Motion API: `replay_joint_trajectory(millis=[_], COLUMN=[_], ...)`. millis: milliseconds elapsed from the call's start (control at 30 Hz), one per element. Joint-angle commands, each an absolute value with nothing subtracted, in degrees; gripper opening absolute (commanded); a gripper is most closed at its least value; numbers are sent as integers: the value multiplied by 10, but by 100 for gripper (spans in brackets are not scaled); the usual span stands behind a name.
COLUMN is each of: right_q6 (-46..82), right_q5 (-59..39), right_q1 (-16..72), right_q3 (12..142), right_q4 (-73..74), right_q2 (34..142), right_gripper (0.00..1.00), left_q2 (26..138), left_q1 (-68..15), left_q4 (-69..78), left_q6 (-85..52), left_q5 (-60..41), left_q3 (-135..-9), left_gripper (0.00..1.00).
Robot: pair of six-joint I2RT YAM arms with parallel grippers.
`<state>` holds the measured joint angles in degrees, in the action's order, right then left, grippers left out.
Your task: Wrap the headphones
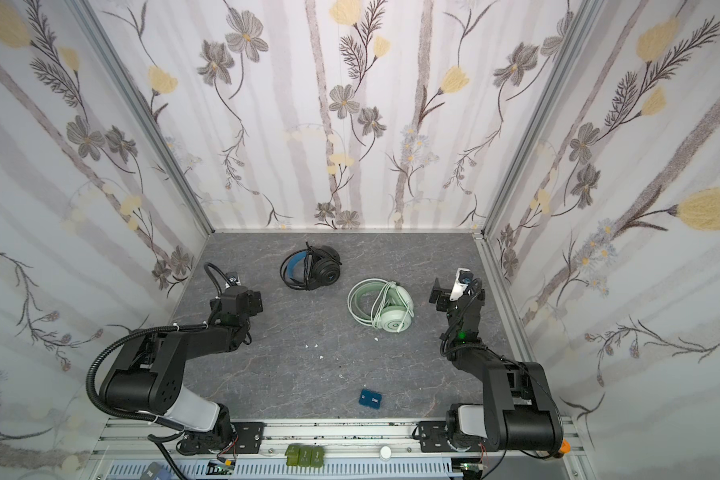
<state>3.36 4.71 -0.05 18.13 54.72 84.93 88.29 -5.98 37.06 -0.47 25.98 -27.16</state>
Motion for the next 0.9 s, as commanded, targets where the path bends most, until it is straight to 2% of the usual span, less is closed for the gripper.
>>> replay_joint_trajectory(millis=[0, 33, 67, 100, 133, 200, 300, 867], right_q6=[20, 19, 25, 24, 21, 19, 17, 7], right_q5=[18, 19, 32, 35, 41, 45, 47, 39], right_q1=[0, 0, -1, 0, 4, 5, 9, 12], right_q3=[134, 102, 104, 125, 127, 114, 118, 117], right_q4=[694, 792, 789, 712, 706, 764, 731, 748], right_q2=[852, 874, 871, 853, 856, 871, 856, 864], right_gripper=[100, 100, 100, 100, 100, 100, 100, 100], left_q2=[875, 877, 885, 903, 898, 902, 899, 901], left_q1=[-47, -39, -26, -12, -10, -9, -9, -9], left_q4=[484, 491, 505, 535, 510, 523, 516, 523], left_q6=[-14, -12, -14, -7, -7, -6, -7, -6], left_q5=[197, 156, 110, 59, 48, 47, 47, 48], left_q3=[-238, -232, -225, -221, -227, -225, -226, -223], left_gripper=[100, 100, 100, 100, 100, 100, 100, 100])
